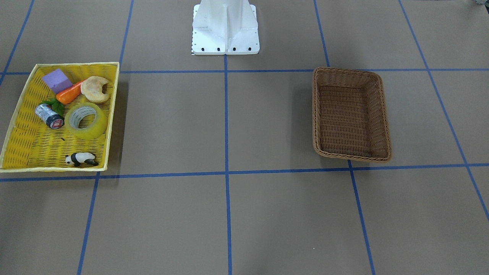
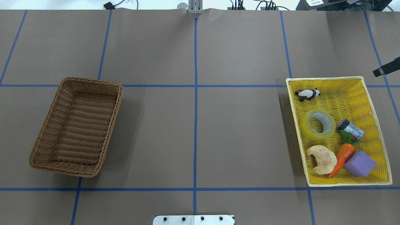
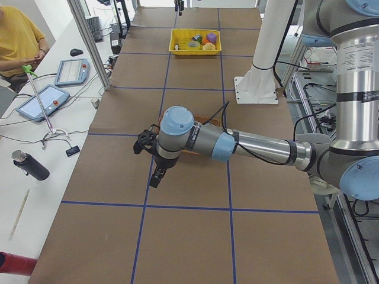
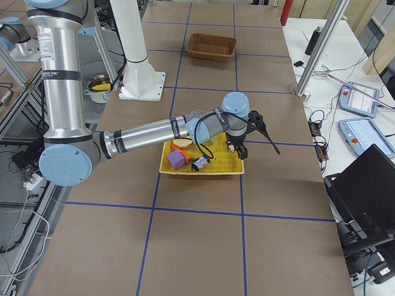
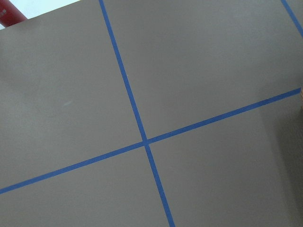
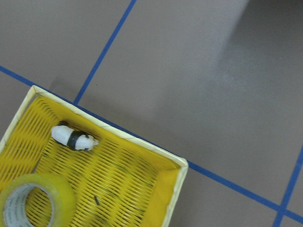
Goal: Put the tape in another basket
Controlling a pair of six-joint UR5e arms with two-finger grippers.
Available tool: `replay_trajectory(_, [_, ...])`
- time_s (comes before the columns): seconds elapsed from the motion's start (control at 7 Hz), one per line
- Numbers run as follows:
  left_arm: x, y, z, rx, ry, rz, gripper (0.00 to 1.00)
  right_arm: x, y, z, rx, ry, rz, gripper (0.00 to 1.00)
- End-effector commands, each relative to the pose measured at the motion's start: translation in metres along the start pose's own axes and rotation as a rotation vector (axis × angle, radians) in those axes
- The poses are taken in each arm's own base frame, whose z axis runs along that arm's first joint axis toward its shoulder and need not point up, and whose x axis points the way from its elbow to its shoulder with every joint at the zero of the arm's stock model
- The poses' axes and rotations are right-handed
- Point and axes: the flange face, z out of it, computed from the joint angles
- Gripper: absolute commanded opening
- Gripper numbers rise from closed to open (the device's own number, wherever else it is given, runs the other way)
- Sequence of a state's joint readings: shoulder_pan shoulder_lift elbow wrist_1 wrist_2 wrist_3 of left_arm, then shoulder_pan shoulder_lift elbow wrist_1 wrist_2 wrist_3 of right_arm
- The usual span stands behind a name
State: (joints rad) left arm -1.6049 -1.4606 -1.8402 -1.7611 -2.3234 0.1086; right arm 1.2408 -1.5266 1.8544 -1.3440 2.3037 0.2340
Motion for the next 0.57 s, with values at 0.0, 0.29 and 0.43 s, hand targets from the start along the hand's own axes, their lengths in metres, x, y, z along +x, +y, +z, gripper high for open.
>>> replay_trajectory(0.0, [-0.012,0.006,0.014,0.027,-0.002,0.026,0.99,-0.064,0.003,0.05,-0.034,0.061,0.004,1.0])
replay_trajectory(0.29, [-0.015,0.007,0.017,0.036,-0.005,0.033,0.99,-0.111,0.016,0.091,-0.057,0.052,-0.012,1.0])
replay_trajectory(0.43, [-0.016,0.007,0.018,0.034,-0.005,0.032,0.99,-0.115,0.022,0.1,-0.077,0.048,-0.027,0.98])
